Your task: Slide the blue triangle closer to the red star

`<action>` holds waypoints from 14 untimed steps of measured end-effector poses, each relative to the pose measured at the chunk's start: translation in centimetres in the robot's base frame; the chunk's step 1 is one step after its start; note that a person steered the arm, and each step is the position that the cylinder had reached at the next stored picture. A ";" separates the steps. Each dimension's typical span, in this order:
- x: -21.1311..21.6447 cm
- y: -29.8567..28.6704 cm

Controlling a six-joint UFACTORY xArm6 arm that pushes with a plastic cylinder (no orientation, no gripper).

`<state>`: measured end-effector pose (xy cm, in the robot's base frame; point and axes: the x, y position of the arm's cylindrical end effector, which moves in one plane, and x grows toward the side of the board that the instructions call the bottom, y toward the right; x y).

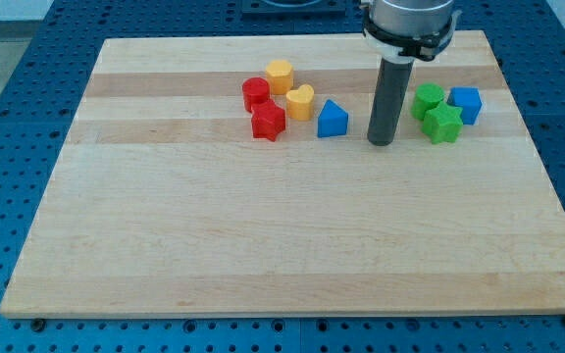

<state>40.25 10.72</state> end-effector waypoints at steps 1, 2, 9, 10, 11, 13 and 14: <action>-1.2 0.0; -2.6 0.5; -1.7 -4.0; -1.4 -3.3; -1.6 -2.6; -1.6 -3.5; -1.6 -4.3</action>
<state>38.63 6.38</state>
